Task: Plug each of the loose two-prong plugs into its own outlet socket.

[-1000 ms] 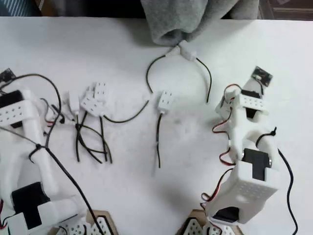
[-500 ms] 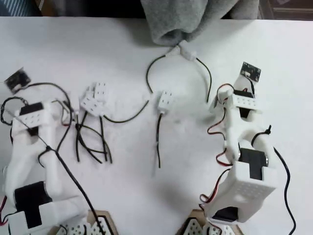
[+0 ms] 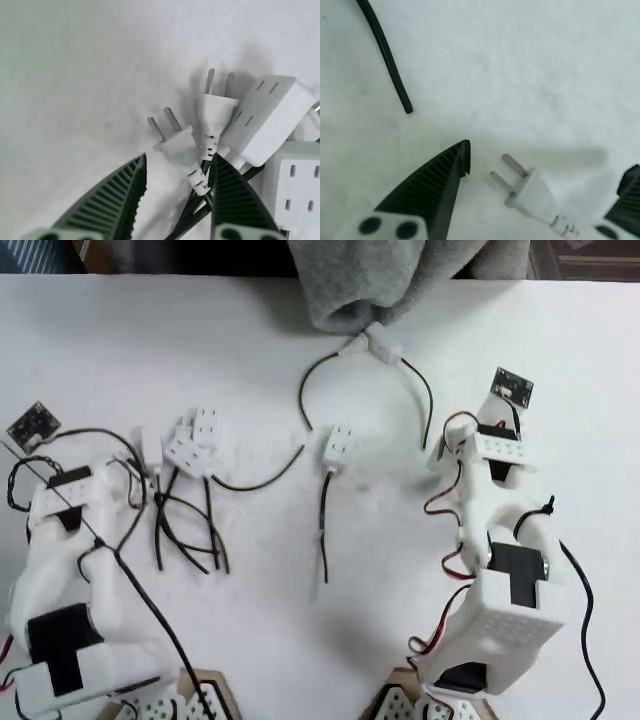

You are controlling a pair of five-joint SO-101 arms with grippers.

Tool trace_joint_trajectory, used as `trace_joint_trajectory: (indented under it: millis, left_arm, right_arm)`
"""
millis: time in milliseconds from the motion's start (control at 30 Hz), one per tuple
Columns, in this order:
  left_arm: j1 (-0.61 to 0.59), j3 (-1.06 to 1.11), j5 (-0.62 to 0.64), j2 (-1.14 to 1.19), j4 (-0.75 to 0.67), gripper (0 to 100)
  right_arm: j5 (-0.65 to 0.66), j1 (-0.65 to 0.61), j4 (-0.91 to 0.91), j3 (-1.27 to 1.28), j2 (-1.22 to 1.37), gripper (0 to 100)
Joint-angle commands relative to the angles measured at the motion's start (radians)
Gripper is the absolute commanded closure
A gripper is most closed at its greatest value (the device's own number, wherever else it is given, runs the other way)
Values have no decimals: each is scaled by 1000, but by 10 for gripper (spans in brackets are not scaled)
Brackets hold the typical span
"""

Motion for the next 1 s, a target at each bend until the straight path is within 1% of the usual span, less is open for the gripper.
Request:
trace_joint_trajectory:
  millis: [0, 333, 367, 433, 533, 600, 833, 867, 900, 967]
  left_arm:
    - [7, -68, 63, 41, 18, 793]
    - [25, -345, 83, 277, 207, 798]
    - [33, -368, 83, 292, 227, 807]
    - [47, -404, 78, 318, 256, 860]
    - [50, -431, 71, 340, 273, 977]
    - [51, -439, 29, 343, 273, 967]
    - [51, -442, 25, 337, 273, 976]
    - [50, -456, 15, 335, 275, 976]
    - [50, -477, -20, 334, 292, 976]
    - [50, -531, -120, 321, 359, 976]
  right_arm:
    - [12, -7, -8, -5, -44, 555]
    - [12, -4, -5, -5, -44, 555]
    - [12, -4, -5, -5, -44, 555]
    - [12, -4, -5, -5, -44, 555]
    - [12, -4, -5, -5, -44, 555]
    - [11, -4, -5, -5, -44, 555]
    - [11, -4, -10, -5, -44, 555]
    - [11, -4, -10, -5, -44, 555]
    - [11, -4, -12, -5, -44, 555]
    - [11, -5, -12, -5, -44, 555]
